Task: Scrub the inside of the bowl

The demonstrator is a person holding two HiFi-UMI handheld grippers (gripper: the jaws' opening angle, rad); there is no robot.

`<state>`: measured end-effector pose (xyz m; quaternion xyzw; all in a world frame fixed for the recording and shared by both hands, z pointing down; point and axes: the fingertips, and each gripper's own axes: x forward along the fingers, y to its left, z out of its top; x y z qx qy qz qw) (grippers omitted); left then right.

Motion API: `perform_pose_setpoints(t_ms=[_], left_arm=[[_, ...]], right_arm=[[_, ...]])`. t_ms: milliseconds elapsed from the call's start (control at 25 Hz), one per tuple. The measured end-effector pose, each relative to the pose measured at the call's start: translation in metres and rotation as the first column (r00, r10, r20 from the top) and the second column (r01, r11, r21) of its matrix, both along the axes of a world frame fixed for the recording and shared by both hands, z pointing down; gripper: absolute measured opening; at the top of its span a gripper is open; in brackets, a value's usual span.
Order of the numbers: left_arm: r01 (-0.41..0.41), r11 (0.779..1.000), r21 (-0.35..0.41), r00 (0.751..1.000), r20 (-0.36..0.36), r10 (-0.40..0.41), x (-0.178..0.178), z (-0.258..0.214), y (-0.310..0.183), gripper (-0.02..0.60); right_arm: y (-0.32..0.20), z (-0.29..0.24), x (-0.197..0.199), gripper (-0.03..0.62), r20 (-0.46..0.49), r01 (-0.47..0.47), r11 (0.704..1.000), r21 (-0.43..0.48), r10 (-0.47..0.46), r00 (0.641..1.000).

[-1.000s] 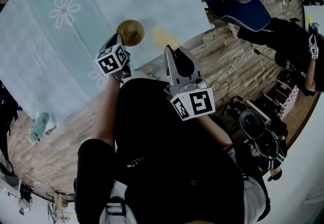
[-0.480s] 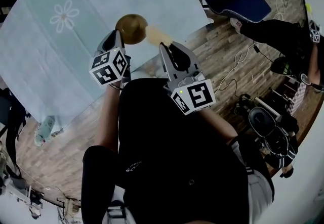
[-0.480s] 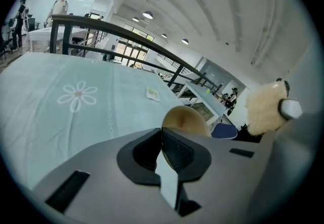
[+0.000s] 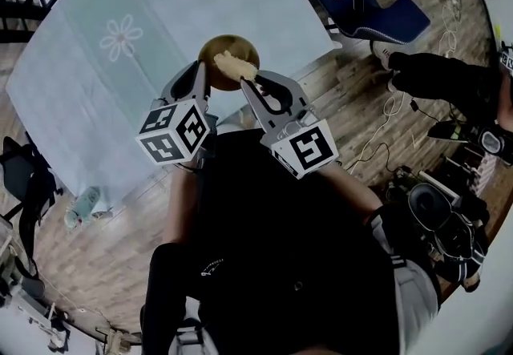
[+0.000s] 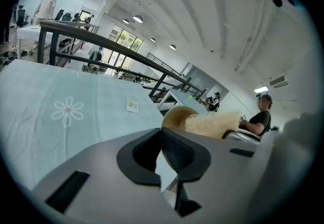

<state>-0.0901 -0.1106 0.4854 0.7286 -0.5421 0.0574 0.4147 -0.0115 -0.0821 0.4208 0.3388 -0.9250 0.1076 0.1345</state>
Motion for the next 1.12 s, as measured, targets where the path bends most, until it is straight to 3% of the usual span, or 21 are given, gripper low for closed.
perform_pose_setpoints(t_ms=[360, 480, 680, 880, 1120], left_arm=[[-0.057, 0.995, 0.083, 0.991, 0.124, 0.047, 0.009, -0.042, 0.018, 0.021], [-0.071, 0.993, 0.097, 0.979, 0.2, 0.051, 0.006, -0.05, 0.019, 0.021], [-0.105, 0.988, 0.111, 0.965, 0.253, 0.075, 0.009, -0.055, 0.018, 0.021], [-0.105, 0.987, 0.123, 0.96, 0.271, 0.068, 0.013, -0.059, 0.018, 0.021], [-0.04, 0.993, 0.107, 0.971, 0.24, 0.013, 0.006, -0.055, 0.023, 0.021]], right_arm=[[0.01, -0.017, -0.012, 0.049, 0.021, 0.062, 0.997, 0.052, -0.063, 0.998], [0.008, -0.023, -0.014, 0.048, 0.021, 0.042, 0.995, 0.089, -0.044, 0.999], [-0.004, -0.026, -0.003, 0.048, -0.03, -0.057, 0.99, 0.132, 0.061, 0.998], [-0.008, -0.027, 0.009, 0.046, -0.081, -0.13, 0.975, 0.18, 0.146, 0.986], [-0.01, -0.026, 0.02, 0.046, -0.13, -0.165, 0.962, 0.218, 0.196, 0.972]])
